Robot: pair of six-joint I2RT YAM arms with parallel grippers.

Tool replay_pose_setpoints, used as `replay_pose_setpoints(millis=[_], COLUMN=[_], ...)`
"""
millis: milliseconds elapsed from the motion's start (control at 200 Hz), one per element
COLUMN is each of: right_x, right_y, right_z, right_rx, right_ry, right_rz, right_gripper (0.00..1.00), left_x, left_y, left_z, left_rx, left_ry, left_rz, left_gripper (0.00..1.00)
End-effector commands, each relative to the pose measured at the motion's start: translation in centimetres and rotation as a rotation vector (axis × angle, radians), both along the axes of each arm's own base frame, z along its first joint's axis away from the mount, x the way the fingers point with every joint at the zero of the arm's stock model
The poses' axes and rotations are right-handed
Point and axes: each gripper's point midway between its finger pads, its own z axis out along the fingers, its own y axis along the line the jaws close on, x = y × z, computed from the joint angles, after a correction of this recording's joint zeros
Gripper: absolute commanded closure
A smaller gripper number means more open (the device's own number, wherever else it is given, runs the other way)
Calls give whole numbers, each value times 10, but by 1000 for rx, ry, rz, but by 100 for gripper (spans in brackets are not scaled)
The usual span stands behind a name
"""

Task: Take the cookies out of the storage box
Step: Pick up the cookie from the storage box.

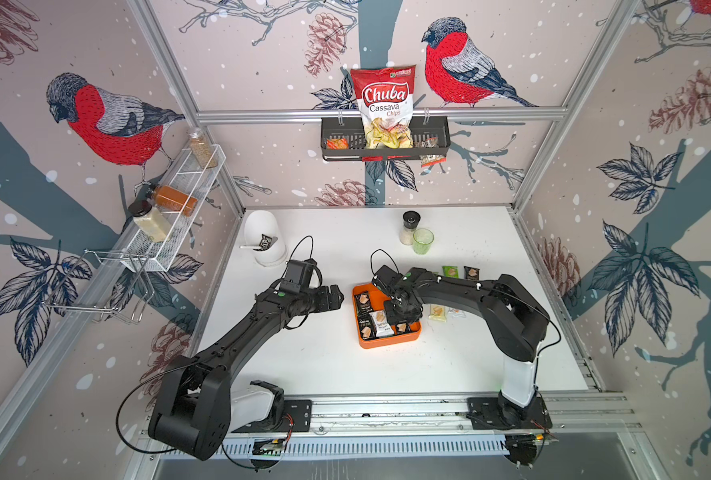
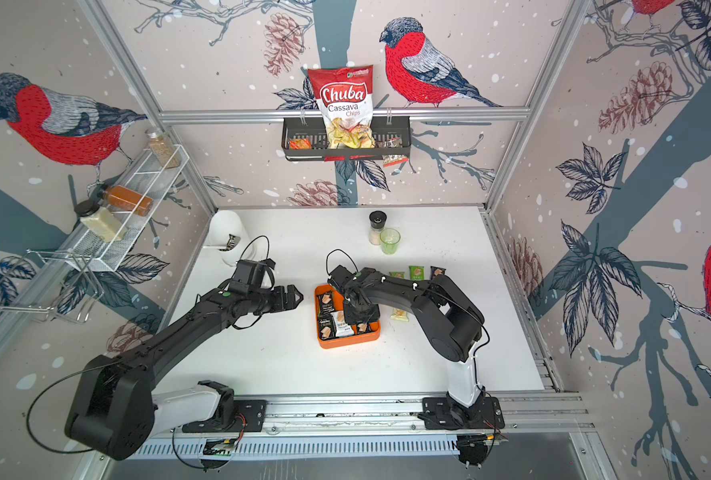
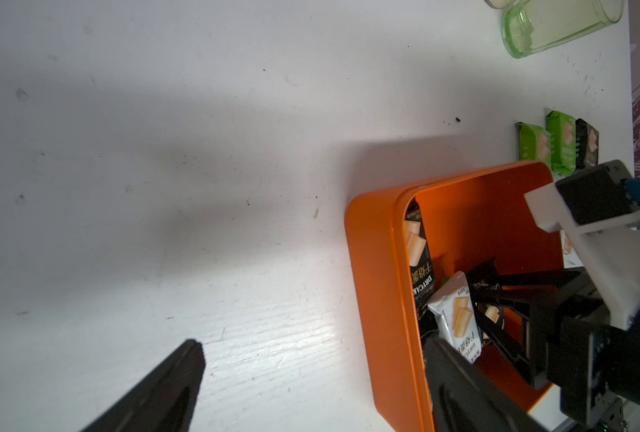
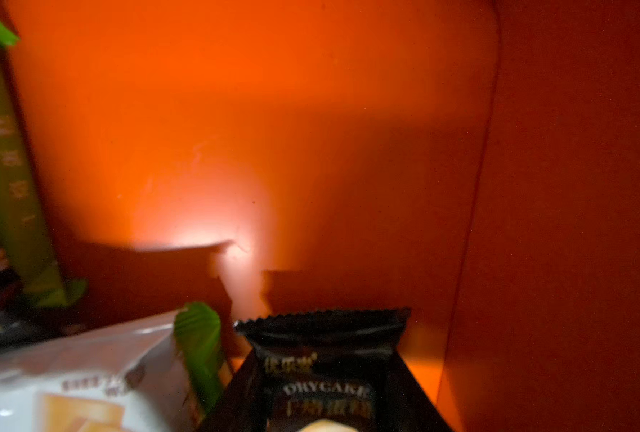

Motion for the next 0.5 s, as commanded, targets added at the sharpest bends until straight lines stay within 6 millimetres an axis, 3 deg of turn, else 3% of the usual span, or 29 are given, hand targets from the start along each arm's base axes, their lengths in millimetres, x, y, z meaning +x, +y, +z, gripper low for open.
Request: replay_pose_setpoints(millis=[0, 495], right_x=[9, 29], right_y=[3, 12], right_z=[8, 42], right_rx=[7, 62], right_ry=[-40, -113], right_rz=[0, -31], right_gripper=[56, 56], left_x=[-2, -7], left_y=[3, 11], left_z=[-1, -6], left_rx=[20, 72], left_ry=[-1, -11], left_rz=[-9, -14], left_gripper=[4, 4])
